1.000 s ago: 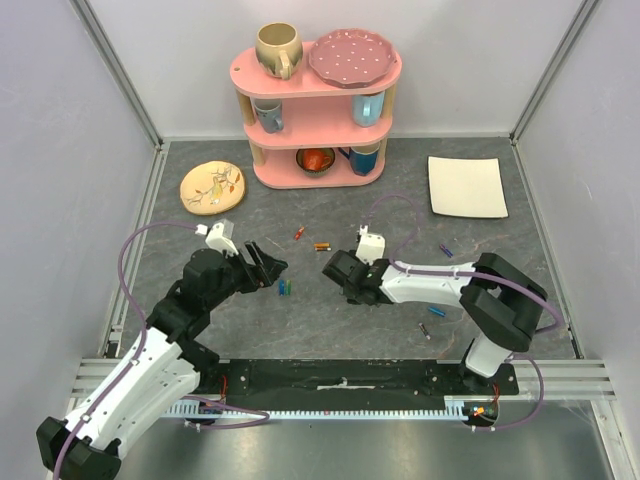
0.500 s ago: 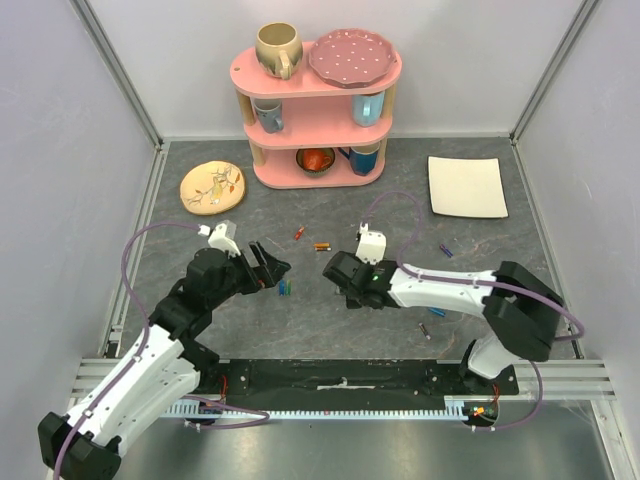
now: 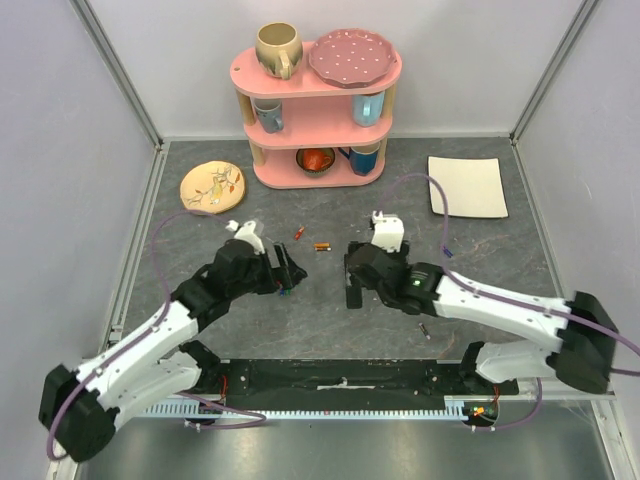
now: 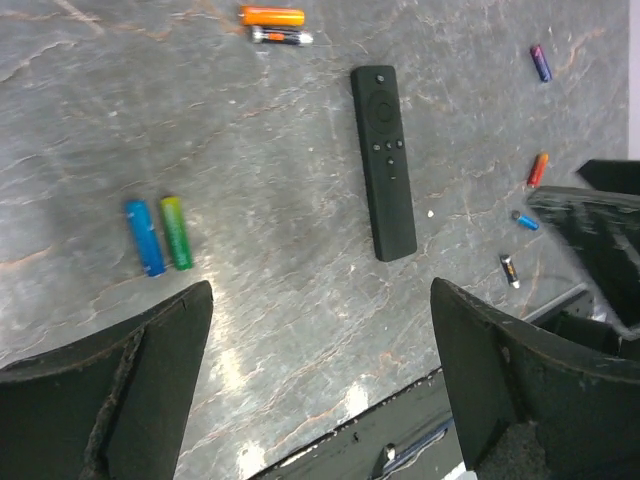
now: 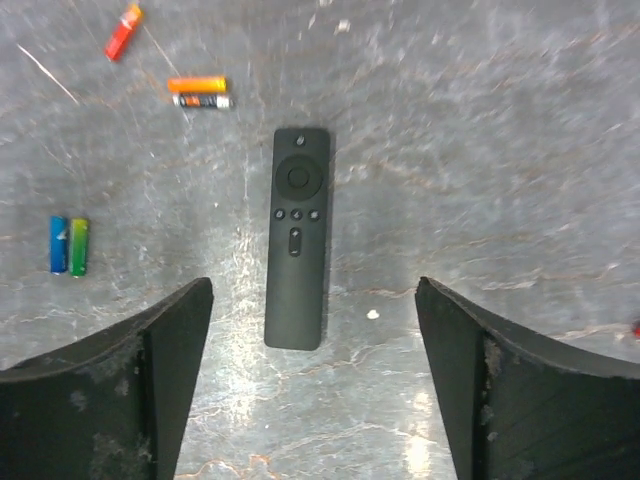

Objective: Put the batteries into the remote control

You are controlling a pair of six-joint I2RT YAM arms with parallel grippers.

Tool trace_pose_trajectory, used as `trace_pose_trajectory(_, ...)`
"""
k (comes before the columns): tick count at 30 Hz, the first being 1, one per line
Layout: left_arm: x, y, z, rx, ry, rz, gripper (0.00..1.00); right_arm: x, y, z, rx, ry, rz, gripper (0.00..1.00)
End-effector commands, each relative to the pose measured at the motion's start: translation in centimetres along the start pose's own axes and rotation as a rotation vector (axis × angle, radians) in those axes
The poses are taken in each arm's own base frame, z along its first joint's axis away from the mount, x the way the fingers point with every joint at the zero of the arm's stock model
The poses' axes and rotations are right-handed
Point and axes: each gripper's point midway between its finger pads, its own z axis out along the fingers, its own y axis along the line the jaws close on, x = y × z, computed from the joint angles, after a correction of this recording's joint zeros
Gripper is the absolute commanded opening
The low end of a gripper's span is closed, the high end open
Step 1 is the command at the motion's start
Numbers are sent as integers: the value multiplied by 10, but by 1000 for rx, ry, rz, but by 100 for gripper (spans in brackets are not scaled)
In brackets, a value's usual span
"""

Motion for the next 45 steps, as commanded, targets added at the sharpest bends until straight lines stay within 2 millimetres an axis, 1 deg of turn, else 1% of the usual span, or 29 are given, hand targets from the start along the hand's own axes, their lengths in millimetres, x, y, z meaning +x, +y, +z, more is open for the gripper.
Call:
trace_pose_trajectory(1, -15, -49, 20, 42, -31, 62, 94, -33, -36, -24, 41, -159, -79, 95)
trace_pose_trajectory(2, -19, -63, 24, 51, -34, 71, 92, -40, -39, -33, 23, -186, -57, 97)
trace_pose_trajectory(3, -4, -61, 42, -1, 10, 95, 91, -41, -43, -36, 21, -200, -47, 98)
trace_pose_trajectory(4, -1, -64, 49, -20, 21, 103, 91, -37, -49, -37, 23, -204, -46, 98)
trace_pose_trajectory(5, -4, -74, 56, -28, 23, 101, 91, -42, -53, -43, 9, -224, -23, 98)
trace_pose_trajectory(6, 0, -77, 64, -49, 32, 94, 91, -41, -54, -45, 0, -230, -12, 98)
trace_pose_trajectory(7, 12, -69, 80, -101, 76, 104, 90, -36, -55, -44, -19, -221, -10, 98)
trace_pose_trajectory(8, 8, -79, 86, -98, 72, 102, 89, -37, -54, -47, -46, -228, -8, 98)
trace_pose_trajectory(9, 12, -82, 92, -104, 84, 104, 88, -35, -53, -48, -62, -227, -12, 98)
trace_pose_trajectory(10, 24, -73, 106, -149, 125, 115, 87, -33, -53, -48, -72, -226, -15, 98)
trace_pose_trajectory(11, 20, -82, 111, -148, 116, 113, 86, -31, -53, -49, -85, -221, -22, 98)
trace_pose_trajectory(12, 23, -80, 116, -167, 127, 120, 85, -30, -52, -49, -91, -219, -24, 97)
trace_pose_trajectory(13, 30, -74, 126, -200, 148, 131, 85, -28, -52, -49, -99, -216, -31, 98)
trace_pose_trajectory(14, 26, -76, 131, -215, 147, 134, 85, -26, -50, -48, -117, -207, -38, 98)
trace_pose_trajectory(18, 31, -78, 149, -243, 179, 160, 86, -22, -42, -49, -168, -203, -38, 98)
trace_pose_trajectory(19, 28, -82, 153, -240, 180, 163, 87, -19, -42, -48, -174, -200, -36, 98)
trace_pose_trajectory(20, 34, -78, 158, -259, 199, 173, 87, -20, -42, -49, -184, -204, -30, 98)
trace_pose_trajectory(26, 42, -73, 171, -289, 219, 179, 87, -18, -44, -50, -198, -214, -12, 98)
trace_pose_trajectory(27, 46, -69, 175, -301, 228, 184, 86, -18, -44, -51, -199, -215, -11, 98)
trace_pose_trajectory(29, 46, -66, 178, -324, 231, 188, 85, -19, -45, -52, -203, -219, -2, 98)
trace_pose_trajectory(30, 50, -61, 181, -344, 240, 193, 85, -20, -44, -53, -208, -220, 1, 98)
trace_pose_trajectory(34, 53, -55, 185, -377, 244, 197, 84, -24, -45, -58, -220, -236, 16, 98)
trace_pose_trajectory(39, 56, -51, 191, -401, 253, 202, 82, -25, -47, -59, -215, -241, 20, 98)
trace_pose_trajectory(40, 56, -52, 193, -399, 255, 203, 82, -24, -48, -58, -211, -239, 16, 98)
trace_pose_trajectory(42, 59, -49, 194, -415, 266, 211, 82, -25, -50, -58, -200, -241, 13, 98)
trace_pose_trajectory(43, 58, -51, 194, -415, 263, 212, 81, -25, -51, -58, -197, -243, 12, 98)
trace_pose_trajectory(45, 62, -46, 194, -442, 271, 234, 80, -26, -52, -59, -193, -245, 13, 98)
